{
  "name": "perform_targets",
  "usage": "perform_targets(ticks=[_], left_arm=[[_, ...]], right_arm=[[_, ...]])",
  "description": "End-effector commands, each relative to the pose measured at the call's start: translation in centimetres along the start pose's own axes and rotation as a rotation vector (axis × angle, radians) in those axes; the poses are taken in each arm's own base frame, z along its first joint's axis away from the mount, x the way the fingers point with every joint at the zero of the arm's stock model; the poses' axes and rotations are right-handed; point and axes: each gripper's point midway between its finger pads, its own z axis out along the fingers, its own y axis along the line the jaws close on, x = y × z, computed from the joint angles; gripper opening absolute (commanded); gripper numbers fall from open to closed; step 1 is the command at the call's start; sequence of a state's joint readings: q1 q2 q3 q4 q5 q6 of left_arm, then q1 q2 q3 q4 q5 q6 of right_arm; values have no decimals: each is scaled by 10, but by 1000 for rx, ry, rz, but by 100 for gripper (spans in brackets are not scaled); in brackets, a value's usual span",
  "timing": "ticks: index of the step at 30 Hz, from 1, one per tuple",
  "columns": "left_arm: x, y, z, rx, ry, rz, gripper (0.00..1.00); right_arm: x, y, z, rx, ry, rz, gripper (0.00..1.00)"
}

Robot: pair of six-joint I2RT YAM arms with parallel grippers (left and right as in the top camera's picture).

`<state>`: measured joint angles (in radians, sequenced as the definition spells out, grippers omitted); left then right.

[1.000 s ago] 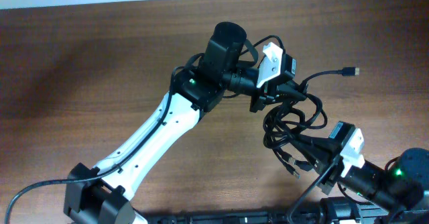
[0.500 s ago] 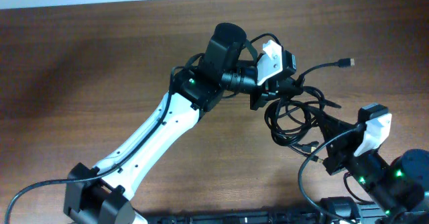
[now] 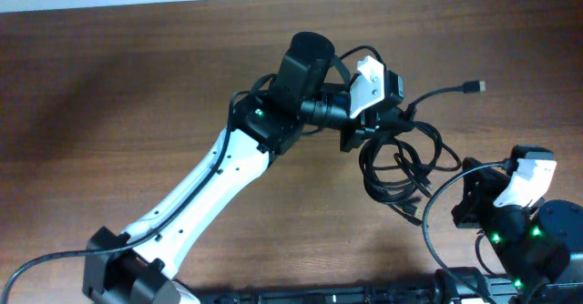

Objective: Untangle cables

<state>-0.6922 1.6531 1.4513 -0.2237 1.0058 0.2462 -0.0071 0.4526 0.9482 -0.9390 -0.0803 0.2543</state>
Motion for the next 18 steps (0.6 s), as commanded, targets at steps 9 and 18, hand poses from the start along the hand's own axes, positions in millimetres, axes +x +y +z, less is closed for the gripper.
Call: perform_targets(ticks=[9, 18], left_arm=[[-17, 21, -11, -195, 2, -44, 0], [-7, 63, -26, -457, 26, -167, 0]], right_arm=[[4, -10, -2, 54, 14, 72, 12], [14, 21, -3, -127, 70, -32, 56]])
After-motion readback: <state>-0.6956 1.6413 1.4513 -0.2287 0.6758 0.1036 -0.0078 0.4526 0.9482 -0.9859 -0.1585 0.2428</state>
